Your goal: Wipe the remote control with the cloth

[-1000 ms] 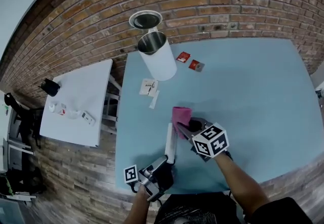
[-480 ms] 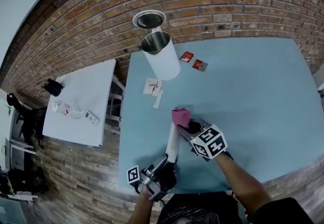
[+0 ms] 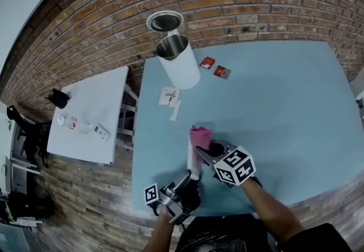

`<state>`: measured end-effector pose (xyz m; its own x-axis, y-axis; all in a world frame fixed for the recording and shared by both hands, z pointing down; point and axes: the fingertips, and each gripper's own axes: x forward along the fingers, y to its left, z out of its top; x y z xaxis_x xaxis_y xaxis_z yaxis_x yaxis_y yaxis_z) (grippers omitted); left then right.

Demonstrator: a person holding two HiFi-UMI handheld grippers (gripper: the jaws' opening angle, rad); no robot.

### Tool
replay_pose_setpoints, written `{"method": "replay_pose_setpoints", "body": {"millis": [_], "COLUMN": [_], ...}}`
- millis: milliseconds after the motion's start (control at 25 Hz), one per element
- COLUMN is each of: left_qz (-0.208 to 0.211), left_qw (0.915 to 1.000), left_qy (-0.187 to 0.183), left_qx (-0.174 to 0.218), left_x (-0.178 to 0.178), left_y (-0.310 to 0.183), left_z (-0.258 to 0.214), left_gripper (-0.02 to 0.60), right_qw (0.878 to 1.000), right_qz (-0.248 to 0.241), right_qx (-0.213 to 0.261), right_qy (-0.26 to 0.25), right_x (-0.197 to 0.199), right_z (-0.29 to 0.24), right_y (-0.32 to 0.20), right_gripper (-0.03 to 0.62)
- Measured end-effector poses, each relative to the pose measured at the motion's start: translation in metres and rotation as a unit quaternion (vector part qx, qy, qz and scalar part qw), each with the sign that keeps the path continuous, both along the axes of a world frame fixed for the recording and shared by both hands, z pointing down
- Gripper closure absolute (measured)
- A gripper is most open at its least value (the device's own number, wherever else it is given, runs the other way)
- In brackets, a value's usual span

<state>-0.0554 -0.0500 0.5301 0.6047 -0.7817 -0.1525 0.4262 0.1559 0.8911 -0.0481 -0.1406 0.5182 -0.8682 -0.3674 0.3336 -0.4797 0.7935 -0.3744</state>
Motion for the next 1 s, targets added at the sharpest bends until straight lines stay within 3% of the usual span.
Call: {"method": "replay_pose_setpoints", "body": {"millis": [680,1000], "left_qz": [-0.011,-0.022], "left_qw": [0.9999,0.9998], "left_qy": [0.001,-0.003], "left_qx": [0.002,0.003], "left_x": [0.014,0.023], "left_y": [-0.005,-0.009], "left_z": [-0.005,-0.006], "left_gripper": [0.299,0.301], "right_qw": [0.999,0.996], "right_qz": [-0.015,-0.010], "right_qx": [-0.007,-0.032], "right_qy": [-0.050,-0.086], "right_x": [0.014,0.030], "right_z": [-0.032,-0.042], "right_y": [0.048,0.062], "right_gripper": [0.528,0.528]}}
